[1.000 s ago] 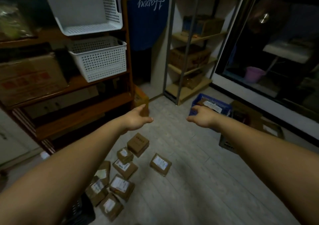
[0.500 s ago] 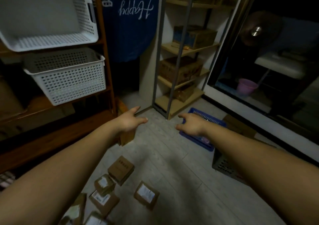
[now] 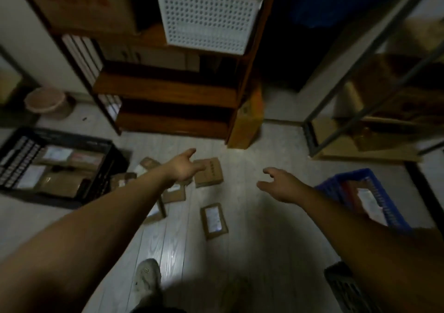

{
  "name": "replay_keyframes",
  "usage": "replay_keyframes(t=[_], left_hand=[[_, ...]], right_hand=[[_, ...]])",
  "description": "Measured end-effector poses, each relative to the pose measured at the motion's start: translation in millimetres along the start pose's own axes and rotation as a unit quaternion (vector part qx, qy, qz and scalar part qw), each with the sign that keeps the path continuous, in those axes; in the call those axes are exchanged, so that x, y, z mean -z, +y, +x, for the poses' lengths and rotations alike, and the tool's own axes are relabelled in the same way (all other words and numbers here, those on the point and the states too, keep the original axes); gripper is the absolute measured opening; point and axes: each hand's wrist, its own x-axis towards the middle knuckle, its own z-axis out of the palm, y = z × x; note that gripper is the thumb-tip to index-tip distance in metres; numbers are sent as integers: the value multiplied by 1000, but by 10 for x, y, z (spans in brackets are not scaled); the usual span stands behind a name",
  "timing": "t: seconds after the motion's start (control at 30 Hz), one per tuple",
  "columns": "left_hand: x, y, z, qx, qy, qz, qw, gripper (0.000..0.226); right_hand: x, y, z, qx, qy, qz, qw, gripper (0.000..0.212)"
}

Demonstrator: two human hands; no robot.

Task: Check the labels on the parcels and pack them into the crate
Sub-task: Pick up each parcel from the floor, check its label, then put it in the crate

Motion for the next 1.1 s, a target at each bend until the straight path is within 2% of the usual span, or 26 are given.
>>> replay_keyframes(t=[0.1, 0.23, 0.4, 0.63, 0.7, 0.73, 0.77, 0.8, 0.87, 0.97, 1.03, 1.1], left_hand=[[-376, -523, 107, 55, 15, -20, 998, 75], [-1003, -1292, 550, 92, -6, -36, 995, 65], [-1920, -2448, 1581, 139, -3, -26, 990, 79], [-3195, -3898, 2898, 165, -21, -122, 978, 91], [-3449, -4166, 3134, 171, -30, -152, 973, 79], [-3553, -4274, 3247, 164, -40, -164, 972, 60], [-3635, -4360, 3358, 154, -56, -173, 971, 41], [-3693, -4420, 3445, 137, -70, -187, 970, 31], [-3736, -4440, 3572, 114, -72, -227, 964, 37], [-3557, -4183, 3572, 79, -25, -253, 964, 54], [-3309, -3942, 3520, 45, -14, -261, 964, 68], [-3021, -3722, 3465, -7, -8, -270, 963, 72]], right_hand=[[-447, 350, 431, -5, -49, 19, 999, 71], [-1264, 810, 1131, -18, -79, 32, 996, 74], [-2551, 1419, 2287, -26, -81, 64, 994, 76], [-4301, 2274, 3671, -60, -86, 106, 989, 74], [-4614, 2422, 3925, -68, -80, 116, 988, 64], [-4743, 2479, 4049, -64, -81, 135, 986, 57], [-4850, 2519, 4167, -50, -86, 156, 983, 50], [-4931, 2538, 4261, -34, -91, 173, 980, 45], [-4994, 2525, 4346, -4, -76, 188, 979, 40], [-4800, 2376, 4226, 32, -27, 227, 973, 39], [-4545, 2208, 4105, 62, -1, 272, 960, 27], [-4267, 2031, 4013, 84, 31, 327, 941, 25]])
